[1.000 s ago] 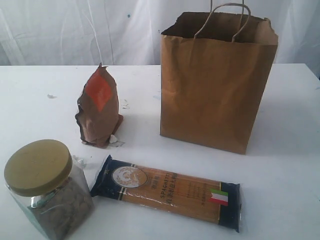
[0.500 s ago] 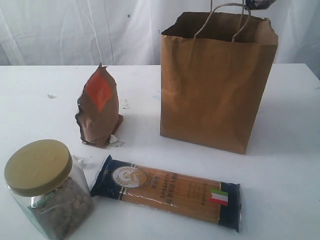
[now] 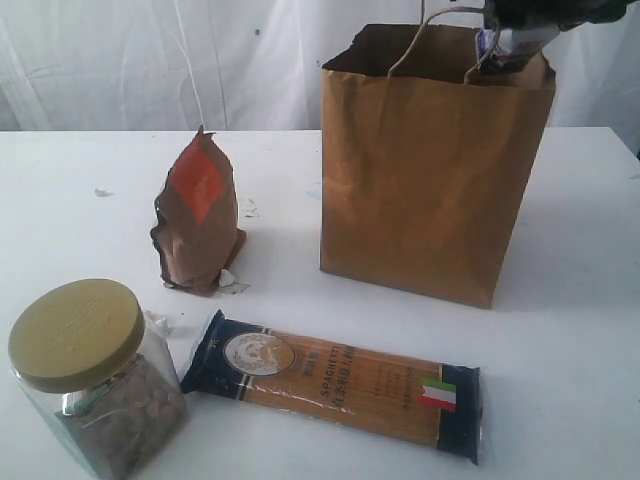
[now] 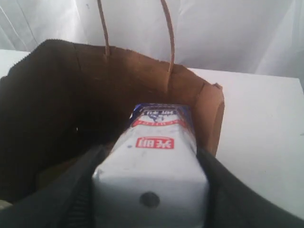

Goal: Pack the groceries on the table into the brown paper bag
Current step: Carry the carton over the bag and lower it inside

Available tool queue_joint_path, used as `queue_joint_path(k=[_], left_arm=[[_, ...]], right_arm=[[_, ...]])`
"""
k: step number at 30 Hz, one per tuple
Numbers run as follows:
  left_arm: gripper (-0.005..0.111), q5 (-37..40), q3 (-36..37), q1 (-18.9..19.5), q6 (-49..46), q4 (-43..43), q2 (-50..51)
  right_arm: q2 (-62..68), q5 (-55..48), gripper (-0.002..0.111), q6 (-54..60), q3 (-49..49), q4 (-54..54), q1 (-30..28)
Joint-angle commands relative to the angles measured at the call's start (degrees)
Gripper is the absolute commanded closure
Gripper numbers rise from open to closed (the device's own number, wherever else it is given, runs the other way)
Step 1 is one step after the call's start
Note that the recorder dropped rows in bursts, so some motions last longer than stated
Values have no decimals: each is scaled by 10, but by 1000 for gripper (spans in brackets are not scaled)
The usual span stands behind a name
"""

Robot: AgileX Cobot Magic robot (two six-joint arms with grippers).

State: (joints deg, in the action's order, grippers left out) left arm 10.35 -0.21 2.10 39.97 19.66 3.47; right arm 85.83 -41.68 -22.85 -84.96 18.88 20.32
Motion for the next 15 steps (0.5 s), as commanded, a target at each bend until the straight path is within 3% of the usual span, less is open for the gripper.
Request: queue_joint_path(k=[1, 15], left_arm=[[107, -1, 2, -2, 1, 1, -3], [107, -1, 2, -2, 1, 1, -3]], right_arm=[[11, 10, 68, 5, -6, 4, -4], [17, -9, 68, 5, -5, 2, -4]])
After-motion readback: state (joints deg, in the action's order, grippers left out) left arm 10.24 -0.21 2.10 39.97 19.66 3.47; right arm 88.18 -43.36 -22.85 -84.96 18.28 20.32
